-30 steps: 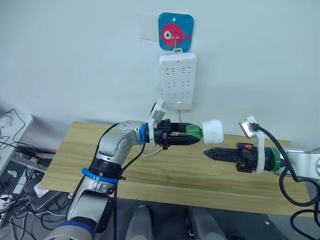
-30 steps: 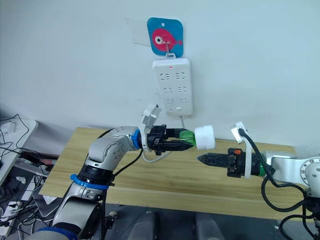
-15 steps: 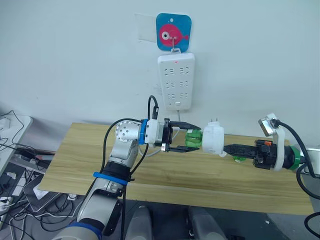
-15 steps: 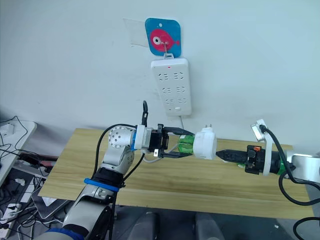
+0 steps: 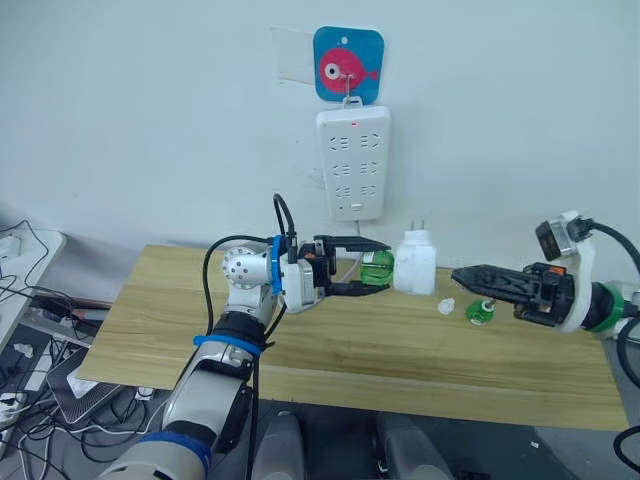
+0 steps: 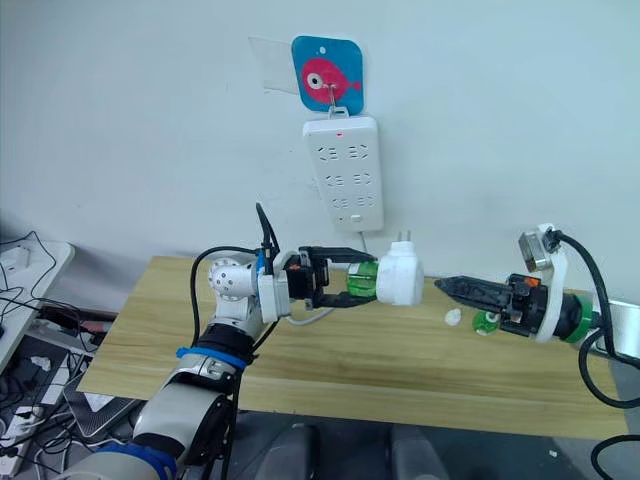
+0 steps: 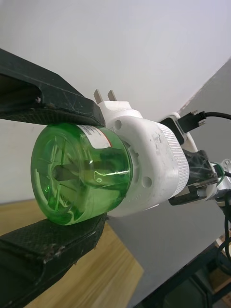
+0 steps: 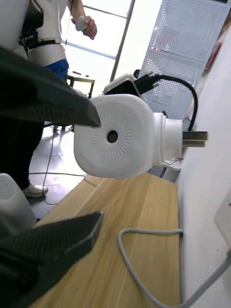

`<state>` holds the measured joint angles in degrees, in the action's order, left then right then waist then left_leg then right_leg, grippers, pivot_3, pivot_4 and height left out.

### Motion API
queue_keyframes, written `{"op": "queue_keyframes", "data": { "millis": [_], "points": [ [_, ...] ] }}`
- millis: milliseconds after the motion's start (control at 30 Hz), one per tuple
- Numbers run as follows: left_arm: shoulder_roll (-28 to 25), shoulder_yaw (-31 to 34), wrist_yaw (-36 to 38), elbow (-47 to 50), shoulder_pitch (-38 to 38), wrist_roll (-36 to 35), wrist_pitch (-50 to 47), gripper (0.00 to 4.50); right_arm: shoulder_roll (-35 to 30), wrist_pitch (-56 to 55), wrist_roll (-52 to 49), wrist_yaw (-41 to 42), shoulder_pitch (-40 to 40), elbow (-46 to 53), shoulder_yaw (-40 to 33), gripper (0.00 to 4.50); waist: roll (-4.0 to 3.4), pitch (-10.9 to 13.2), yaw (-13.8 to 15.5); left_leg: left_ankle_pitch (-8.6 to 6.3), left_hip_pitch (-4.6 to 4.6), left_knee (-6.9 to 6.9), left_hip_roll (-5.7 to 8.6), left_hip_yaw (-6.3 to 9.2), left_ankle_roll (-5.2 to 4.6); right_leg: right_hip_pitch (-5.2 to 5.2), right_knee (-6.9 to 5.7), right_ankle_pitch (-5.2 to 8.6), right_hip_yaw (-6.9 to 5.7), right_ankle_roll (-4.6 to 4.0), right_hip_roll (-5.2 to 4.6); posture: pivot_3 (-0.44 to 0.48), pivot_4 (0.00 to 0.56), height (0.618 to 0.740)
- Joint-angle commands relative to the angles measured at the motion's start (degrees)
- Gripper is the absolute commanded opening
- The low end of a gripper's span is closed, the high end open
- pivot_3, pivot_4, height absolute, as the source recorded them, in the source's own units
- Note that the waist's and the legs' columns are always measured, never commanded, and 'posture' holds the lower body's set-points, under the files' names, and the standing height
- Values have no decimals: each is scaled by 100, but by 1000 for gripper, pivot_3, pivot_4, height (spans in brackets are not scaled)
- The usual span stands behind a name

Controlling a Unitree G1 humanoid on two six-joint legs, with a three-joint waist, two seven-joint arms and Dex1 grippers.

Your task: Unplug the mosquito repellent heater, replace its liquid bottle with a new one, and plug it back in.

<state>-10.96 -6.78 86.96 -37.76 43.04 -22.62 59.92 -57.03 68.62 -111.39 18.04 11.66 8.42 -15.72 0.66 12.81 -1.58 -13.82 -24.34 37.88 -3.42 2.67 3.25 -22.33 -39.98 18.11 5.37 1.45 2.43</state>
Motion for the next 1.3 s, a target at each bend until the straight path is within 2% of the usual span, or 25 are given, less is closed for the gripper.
{"op": "queue_keyframes", "data": {
  "millis": [33,100,200,300,367,433,533,567,633,867,933,1067,1200,1300],
  "points": [
    [4,41,-75,-98,157,-154,297,2242,95,1,-161,42,58,56,-206,4435,0,0,0,0,0,0,0,0,0,0,0,0,0,0,0,-6,187,740],
    [-3,29,-325,-167,166,-44,-339,2242,178,-90,-161,-185,107,90,-143,4472,0,0,-2,0,0,0,0,0,0,0,0,0,1,0,0,-6,187,740],
    [-50,-61,-886,284,50,-157,-2496,2242,203,-160,-161,-413,134,130,-114,4472,0,0,-18,0,-1,2,1,3,0,0,-2,0,-1,0,0,-2,185,740],
    [-200,-186,-1065,1188,-137,-510,-4456,2242,44,-143,-161,-523,122,178,-67,4472,0,0,-25,0,-3,1,0,8,0,0,-3,0,-6,1,0,-2,185,740],
    [-438,-301,-1050,1865,-254,-901,-5921,2242,-128,-8,296,-280,133,354,-68,4472,-1,0,-26,0,-3,0,-2,10,0,0,-3,0,-9,1,1,-2,185,740],
    [-662,-317,-1070,2319,-309,-1270,-7179,2242,-280,-168,1423,261,200,678,12,4472,-3,-1,-23,0,-3,-3,-6,16,0,-1,-3,0,-15,0,4,-2,185,740],
    [-992,-340,-883,2585,-346,-1460,-8235,2242,-688,-2241,4505,1877,-50,1298,644,4472,-9,-5,-21,1,1,-1,-8,24,1,-1,-5,1,-23,2,7,3,179,740],
    [-1077,-350,-792,2652,-356,-1492,-8451,2242,-765,-3039,5353,2417,-190,1351,829,4472,-9,-5,-19,1,3,1,-8,26,1,0,-5,12,-27,21,7,3,179,740],
    [-1193,-357,-650,2737,-350,-1513,-8752,2242,-678,-4248,6406,3123,-362,1312,951,4472,-8,-5,-22,1,3,2,-8,26,2,0,-4,16,-30,28,7,3,179,740],
    [-1296,-346,-370,2841,-384,-1391,-9062,2242,-49,-6123,7889,3901,-594,1115,873,4472,-8,-4,-11,3,1,3,-5,22,6,2,-3,1,-26,1,3,2,179,740],
    [-1239,-332,-351,2807,-406,-1251,-8794,2242,49,-5967,7855,3917,-686,1106,816,4472,-8,-4,-10,3,1,4,-5,23,6,3,-4,0,-26,0,3,0,178,740],
    [-1121,-391,-173,2700,-503,-789,-7728,2242,148,-4695,7056,3598,-843,1176,479,4472,-8,-4,-6,15,8,6,-3,21,27,11,-7,-1,-22,-2,-1,-5,182,740],
    [-1161,-431,-2,2860,-627,-870,-7936,2242,294,-4634,7445,3440,-547,772,511,4472,-8,-4,-30,14,18,6,-1,11,25,12,-11,-2,-11,-4,-1,-11,183,740],
    [-1214,-441,46,3085,-679,-1009,-8324,2242,551,-4499,7468,3347,-201,543,606,3875,-8,-4,-36,3,30,4,-2,-1,6,14,-18,-3,3,-4,0,-16,185,740]
  ]
}}
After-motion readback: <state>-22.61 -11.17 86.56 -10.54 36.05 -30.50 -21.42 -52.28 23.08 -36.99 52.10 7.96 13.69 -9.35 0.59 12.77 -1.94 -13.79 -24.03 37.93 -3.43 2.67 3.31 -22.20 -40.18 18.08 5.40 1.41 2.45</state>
